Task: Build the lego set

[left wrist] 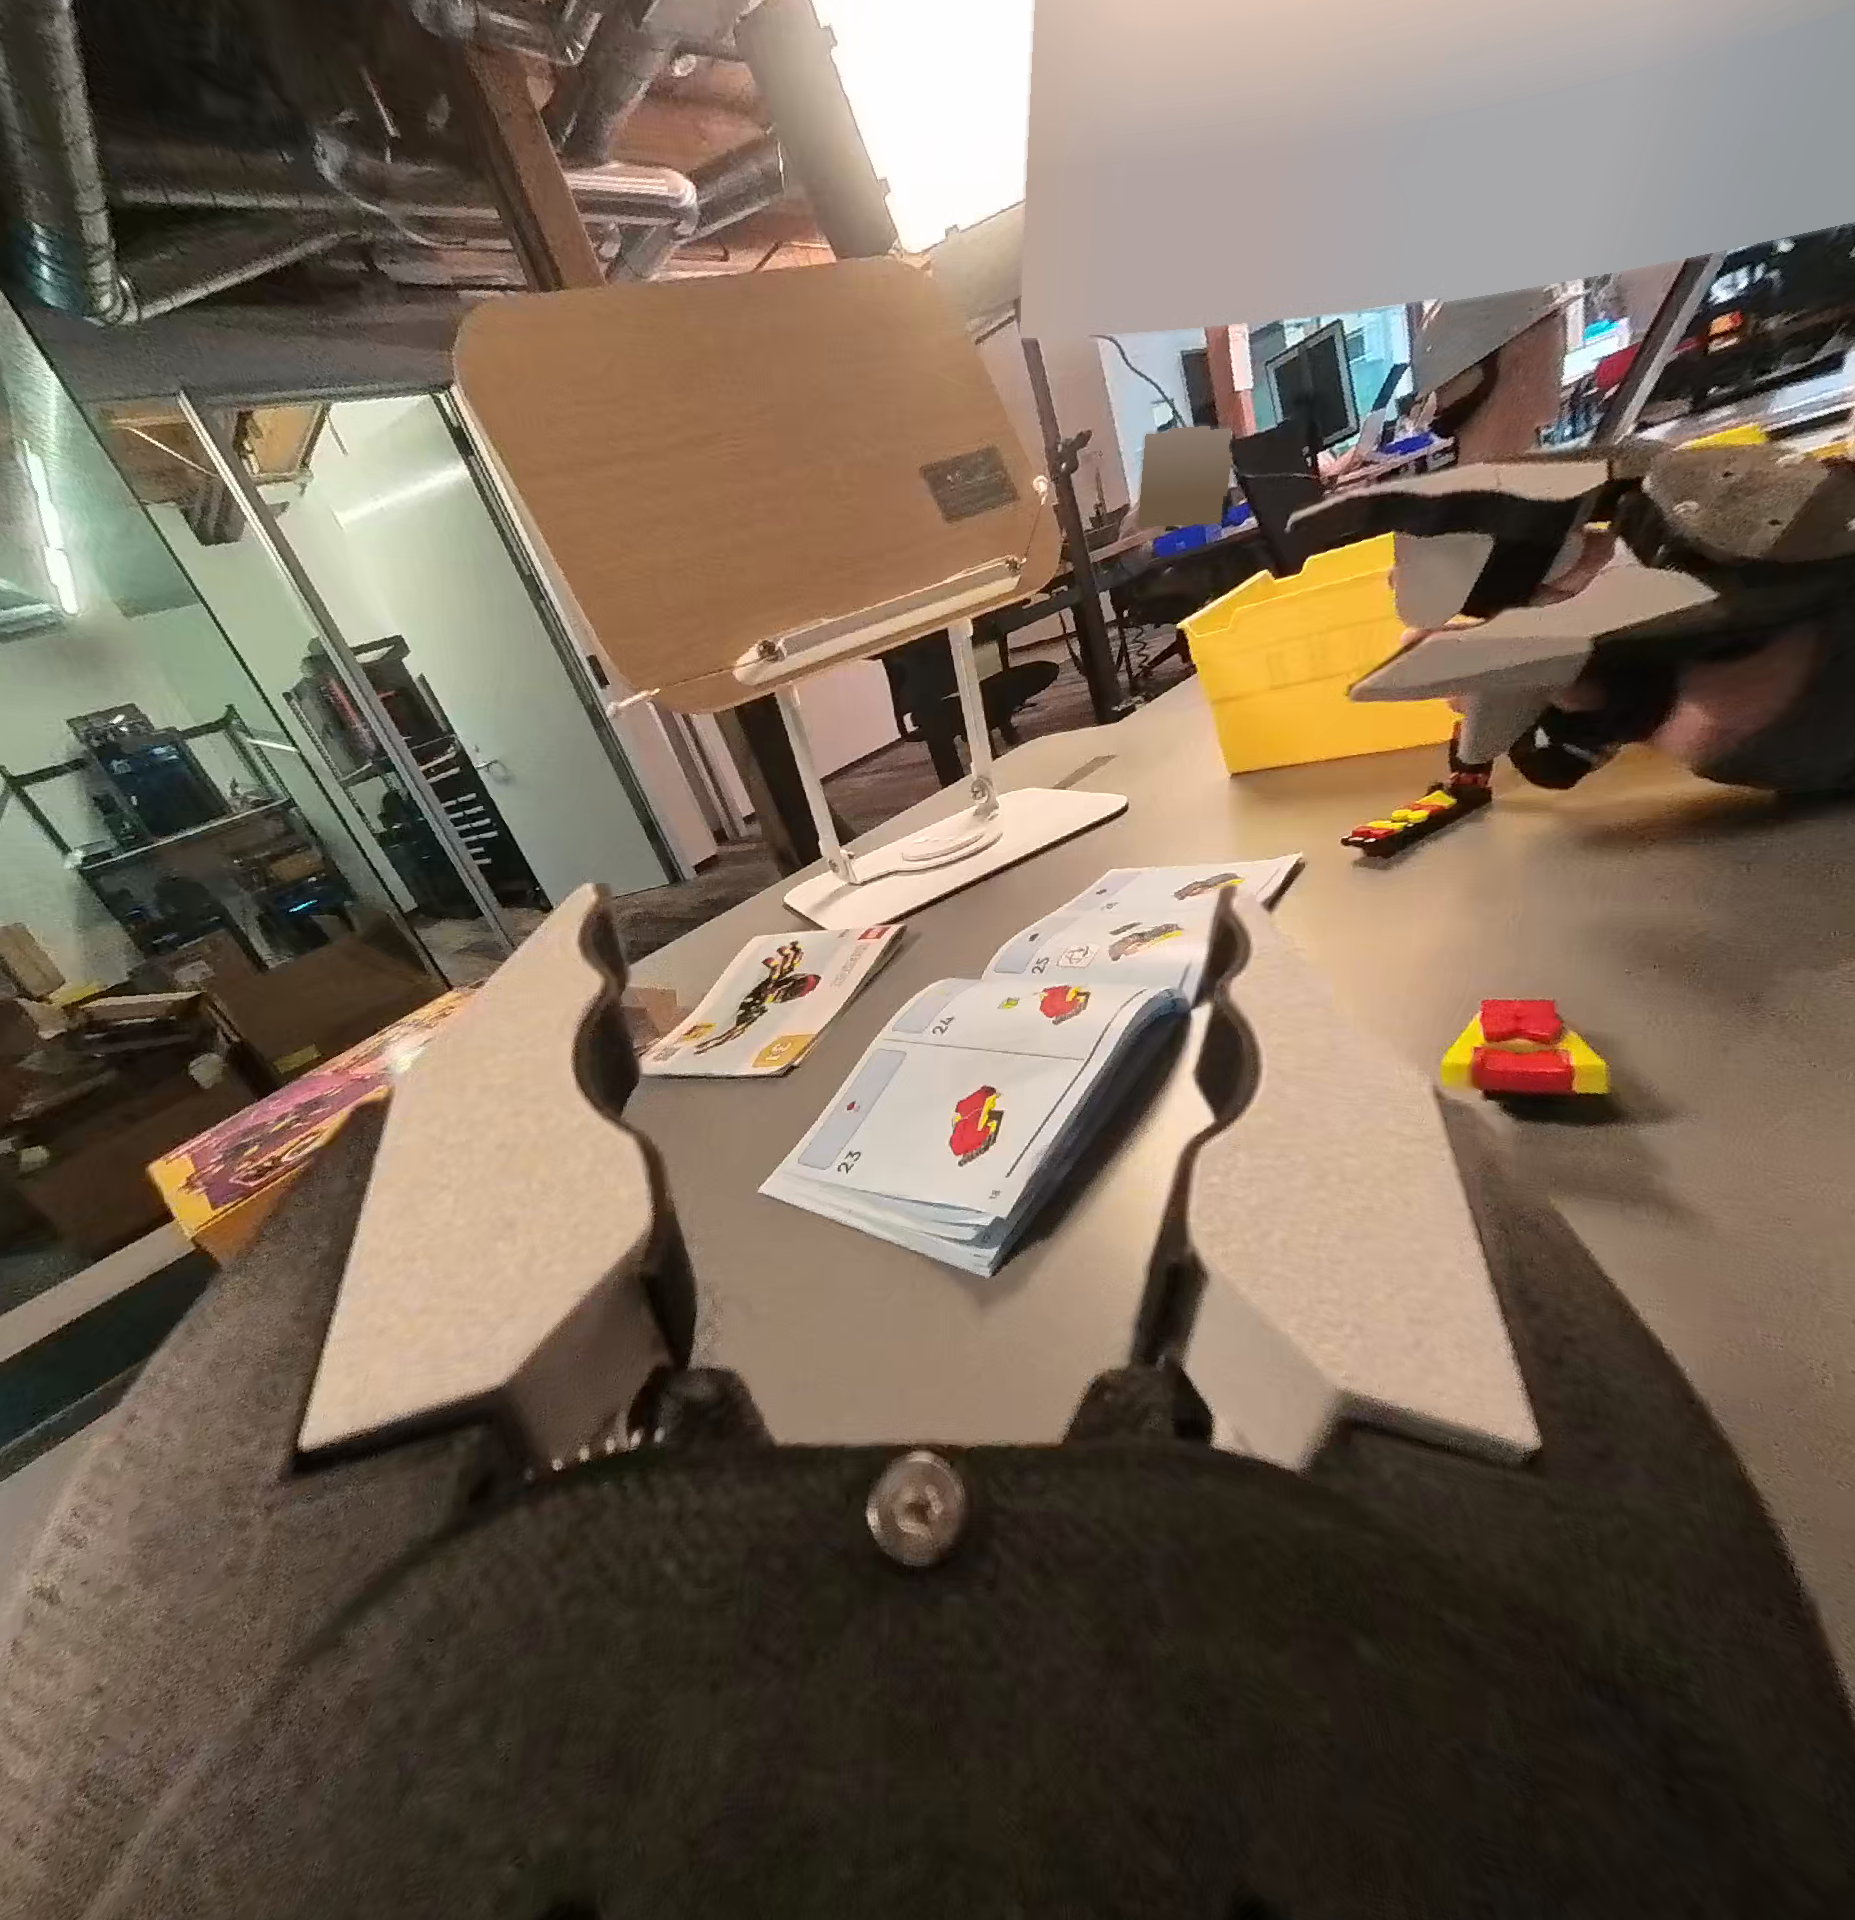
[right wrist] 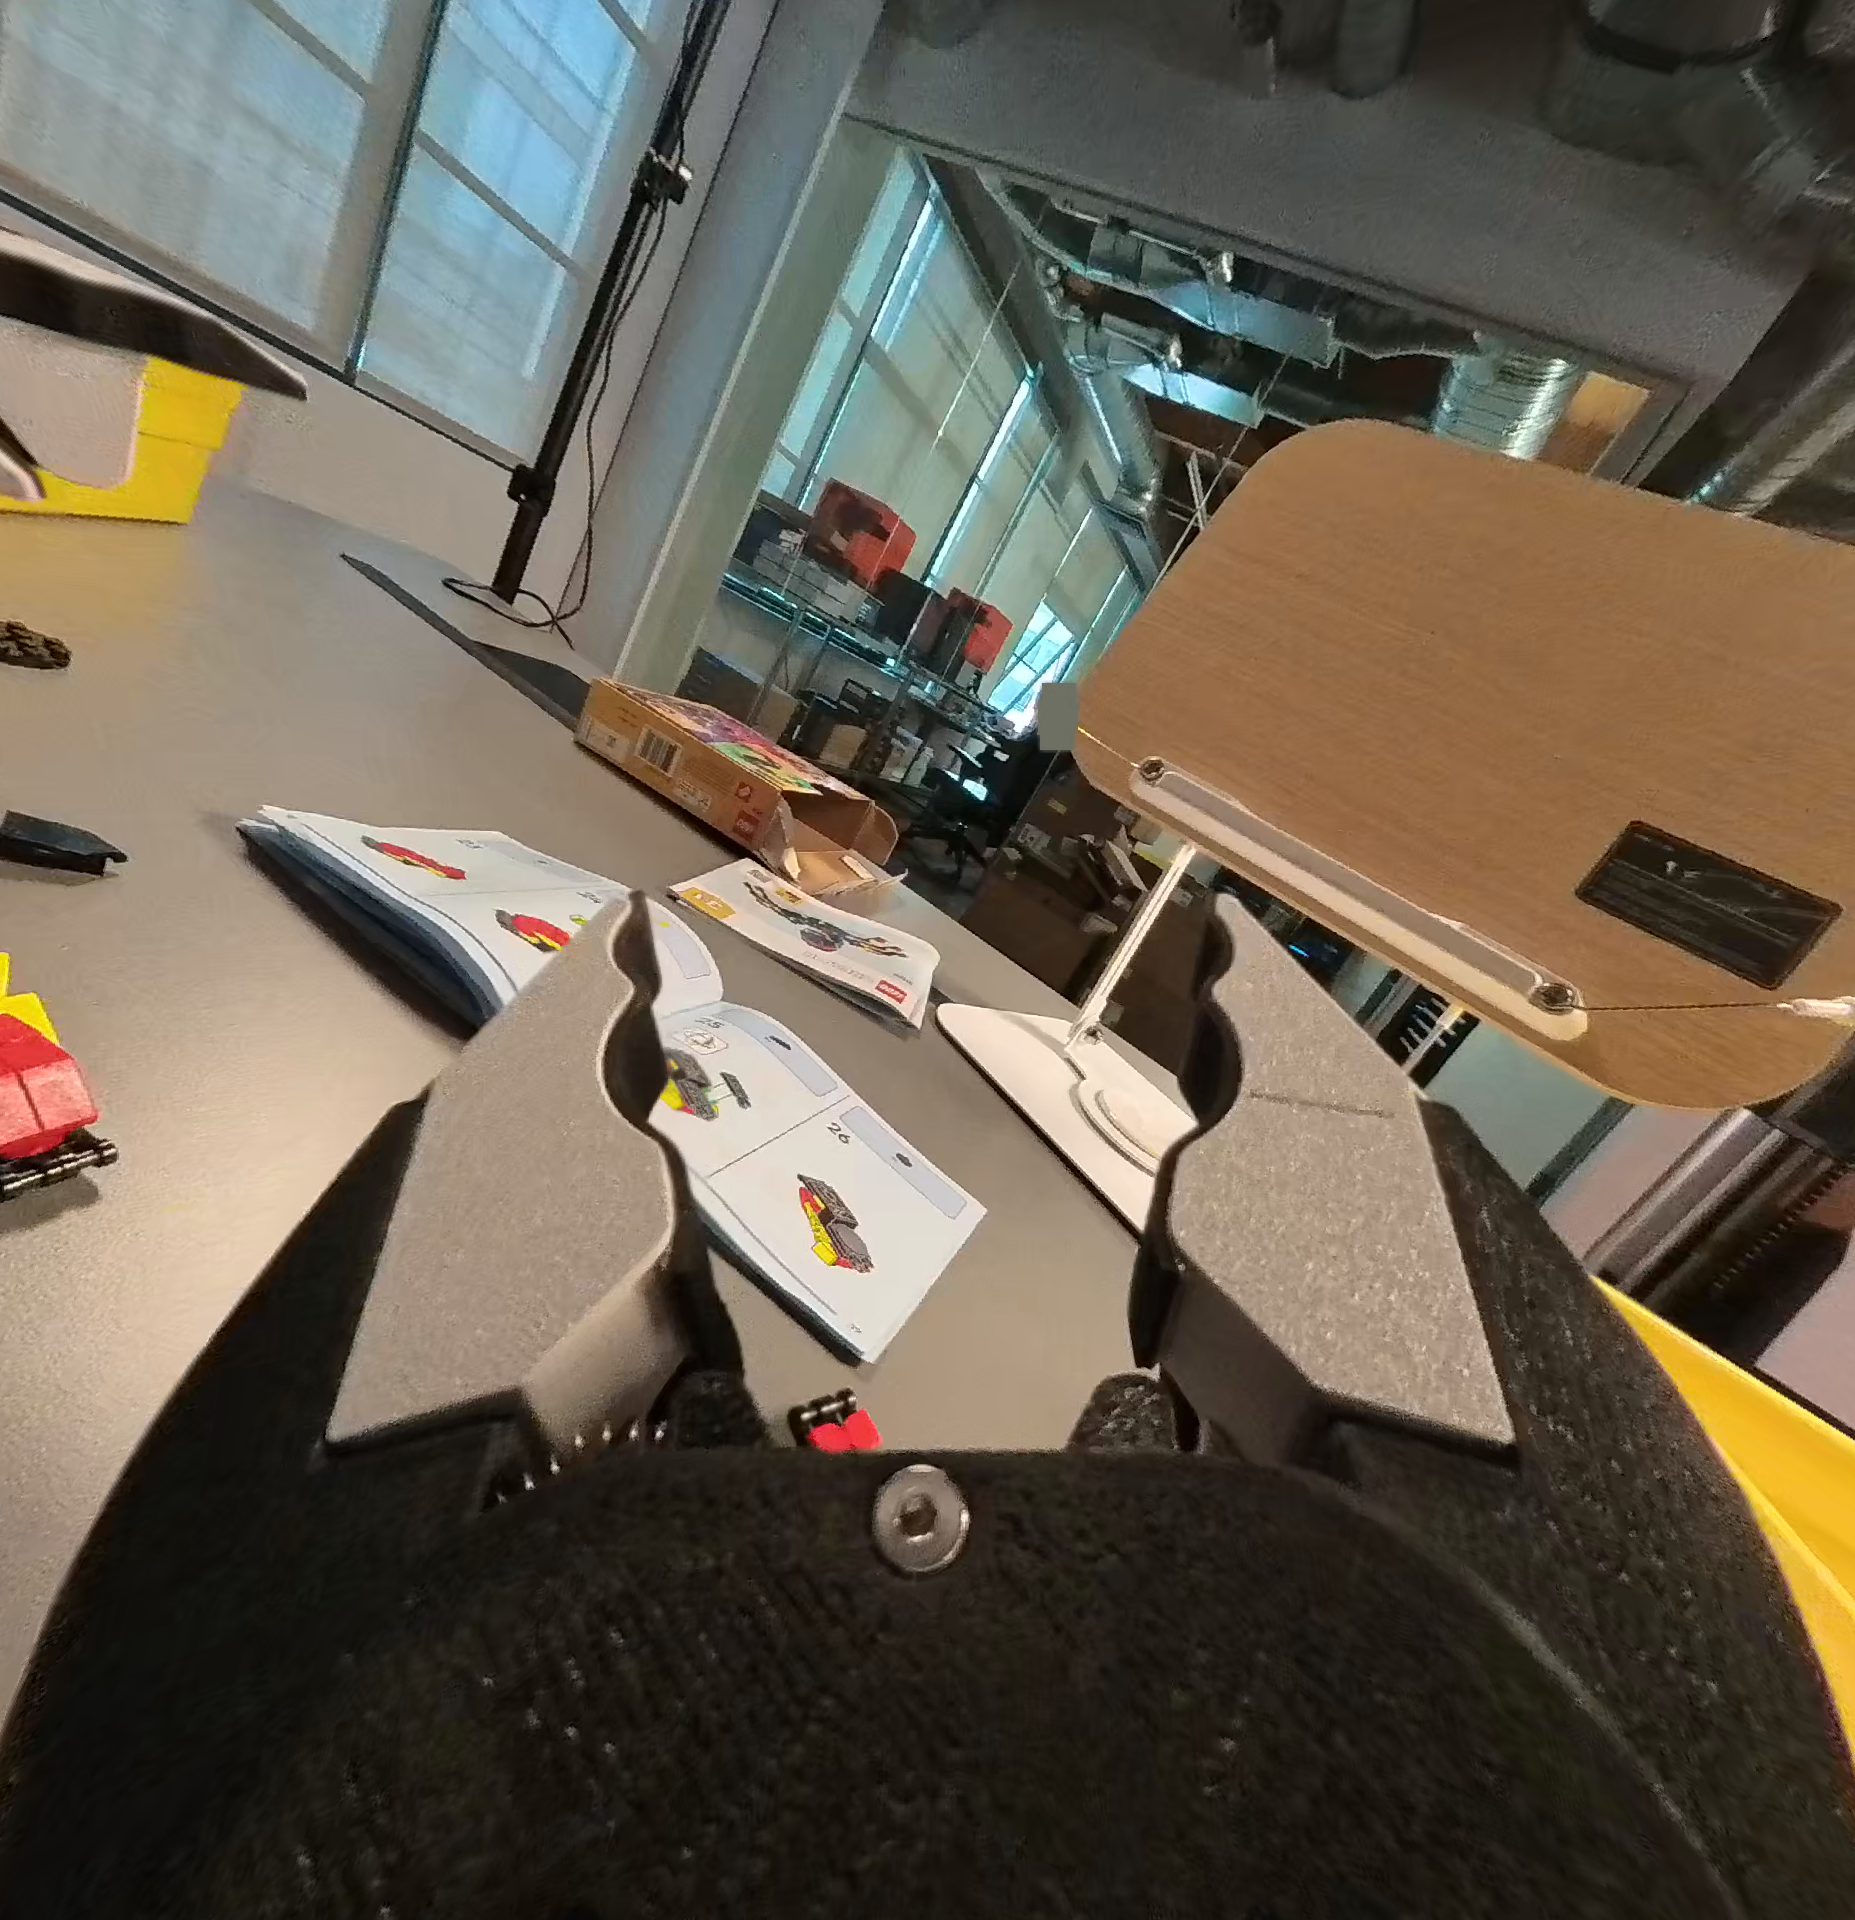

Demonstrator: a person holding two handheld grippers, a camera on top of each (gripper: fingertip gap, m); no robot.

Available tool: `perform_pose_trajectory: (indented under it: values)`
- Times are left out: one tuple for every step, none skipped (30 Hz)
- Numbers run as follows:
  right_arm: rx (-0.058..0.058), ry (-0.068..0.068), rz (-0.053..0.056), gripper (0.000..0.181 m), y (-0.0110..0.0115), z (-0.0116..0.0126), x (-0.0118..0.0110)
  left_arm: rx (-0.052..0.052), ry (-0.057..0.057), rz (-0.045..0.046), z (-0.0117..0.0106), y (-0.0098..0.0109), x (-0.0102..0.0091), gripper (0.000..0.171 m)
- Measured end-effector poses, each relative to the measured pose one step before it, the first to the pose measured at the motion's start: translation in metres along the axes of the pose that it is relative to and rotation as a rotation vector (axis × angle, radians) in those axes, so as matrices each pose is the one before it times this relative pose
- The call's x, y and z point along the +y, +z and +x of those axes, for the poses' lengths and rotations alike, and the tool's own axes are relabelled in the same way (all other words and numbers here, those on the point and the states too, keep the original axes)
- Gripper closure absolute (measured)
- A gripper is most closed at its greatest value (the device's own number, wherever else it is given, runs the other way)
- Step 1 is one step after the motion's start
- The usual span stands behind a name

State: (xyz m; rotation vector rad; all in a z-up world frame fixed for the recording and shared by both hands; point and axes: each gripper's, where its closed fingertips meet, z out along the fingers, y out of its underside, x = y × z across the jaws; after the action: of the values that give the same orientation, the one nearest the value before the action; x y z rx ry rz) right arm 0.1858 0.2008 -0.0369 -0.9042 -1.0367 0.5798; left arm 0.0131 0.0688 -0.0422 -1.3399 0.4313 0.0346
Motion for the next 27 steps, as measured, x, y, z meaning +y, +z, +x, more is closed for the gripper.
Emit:
perform_pose_trajectory:
  values:
    - [-0.0023, 0.0032, 0.0077, 0.080, -0.00021, -0.00049, -0.00124, 0.0045, -0.0067, 0.00926, 0.00039, -0.00051, -0.00158, 0.061]
    - [-0.0003, 0.0014, 0.0070, 0.080, -0.00032, 0.00000, -0.00123, 0.0021, -0.0046, 0.00824, -0.00005, -0.00060, -0.00136, 0.061]
    - [0.0020, -0.0009, 0.0046, 0.080, -0.00031, 0.00041, -0.00089, 0.0042, -0.0042, 0.00696, 0.00030, -0.00049, -0.00107, 0.062]
    - [0.0030, -0.0020, 0.0025, 0.080, -0.00014, 0.00060, -0.00040, 0.0094, -0.0068, 0.00086, 0.00155, -0.00029, -0.00065, 0.062]
    - [0.0032, -0.0002, 0.0019, 0.080, -0.00001, 0.00062, -0.00022, 0.0246, -0.0148, -0.01617, 0.00448, -0.00006, 0.00116, 0.066]
    - [0.0013, 0.0024, 0.0032, 0.080, -0.00007, 0.00034, -0.00035, 0.0404, -0.0246, -0.04173, 0.00788, 0.00077, 0.00375, 0.073]
    - [0.0000, 0.0026, 0.0032, 0.080, 0.00012, 0.00009, -0.00021, 0.0550, -0.0235, -0.05861, 0.01118, 0.00266, 0.00560, 0.082]
    - [-0.0010, 0.0013, 0.0023, 0.080, 0.00001, -0.00007, -0.00027, 0.0686, -0.0176, -0.06473, 0.01422, 0.00495, 0.00689, 0.091]
    - [-0.0017, 0.0007, 0.0029, 0.080, 0.00000, -0.00025, -0.00033, 0.0798, -0.0205, -0.06168, 0.01640, 0.00752, 0.00618, 0.096]
    - [-0.0031, 0.0005, 0.0031, 0.081, 0.00009, -0.00051, -0.00049, 0.0732, -0.0234, -0.06145, 0.01518, 0.00901, 0.00579, 0.097]
    - [-0.0059, 0.0002, 0.0024, 0.081, 0.00001, -0.00117, -0.00032, 0.0595, -0.0149, -0.05450, 0.01244, 0.00907, 0.00464, 0.099]
    - [-0.0089, 0.0003, 0.0019, 0.081, 0.00019, -0.00160, -0.00020, 0.0447, -0.0049, -0.04494, 0.00952, 0.00836, 0.00367, 0.100]
    - [-0.0101, 0.0007, 0.0024, 0.082, 0.00017, -0.00195, -0.00038, 0.0269, -0.0004, -0.03829, 0.00614, 0.00745, 0.00308, 0.102]
    - [-0.0130, 0.0015, 0.0027, 0.083, 0.00028, -0.00245, -0.00041, 0.0299, -0.0001, -0.03673, 0.00588, 0.00673, 0.00293, 0.106]
    - [-0.0189, 0.0041, 0.0038, 0.084, 0.00023, -0.00346, -0.00049, 0.0316, -0.0059, -0.03535, 0.00519, 0.00618, 0.00288, 0.108]
    - [-0.0215, 0.0069, 0.0052, 0.086, 0.00007, -0.00387, -0.00079, 0.0282, -0.0063, -0.03124, 0.00422, 0.00546, 0.00260, 0.110]
    - [-0.0206, 0.0082, 0.0052, 0.089, 0.00013, -0.00374, -0.00096, 0.0191, -0.0041, -0.03165, 0.00240, 0.00462, 0.00294, 0.111]
    - [-0.0231, 0.0101, 0.0051, 0.091, 0.00014, -0.00416, -0.00090, 0.0104, -0.0035, -0.03106, 0.00079, 0.00410, 0.00318, 0.112]
    - [-0.0297, 0.0127, 0.0051, 0.094, 0.00004, -0.00489, -0.00108, 0.0116, -0.0013, -0.02787, 0.00078, 0.00338, 0.00295, 0.113]
    - [-0.0373, 0.0176, 0.0058, 0.099, -0.00015, -0.00592, -0.00138, 0.0124, -0.0003, -0.02255, 0.00109, 0.00274, 0.00232, 0.114]
    - [-0.0428, 0.0262, 0.0043, 0.105, -0.00002, -0.00660, -0.00137, 0.0119, 0.0014, -0.01811, 0.00120, 0.00200, 0.00204, 0.117]
    - [-0.0434, 0.0355, -0.0017, 0.109, 0.00040, -0.00636, -0.00060, 0.0127, 0.0051, -0.01436, 0.00183, 0.00159, 0.00151, 0.120]
    - [-0.0411, 0.0430, -0.0085, 0.111, 0.00095, -0.00573, 0.00037, 0.0075, 0.0077, -0.01189, 0.00133, 0.00140, 0.00126, 0.124]
    - [-0.0428, 0.0450, -0.0127, 0.112, 0.00143, -0.00576, 0.00096, -0.0023, 0.0093, -0.01061, 0.00028, 0.00123, 0.00109, 0.126]
    - [-0.0423, 0.0363, -0.0158, 0.112, 0.00146, -0.00531, 0.00119, -0.0021, 0.0121, -0.01060, 0.00055, 0.00120, 0.00117, 0.128]
    - [-0.0346, 0.0281, -0.0184, 0.112, 0.00118, -0.00450, 0.00135, -0.0042, 0.0129, -0.01179, 0.00055, 0.00124, 0.00129, 0.131]
    - [-0.0264, 0.0176, -0.0147, 0.113, 0.00061, -0.00376, 0.00120, -0.0084, 0.0130, -0.01327, 0.00006, 0.00118, 0.00163, 0.133]
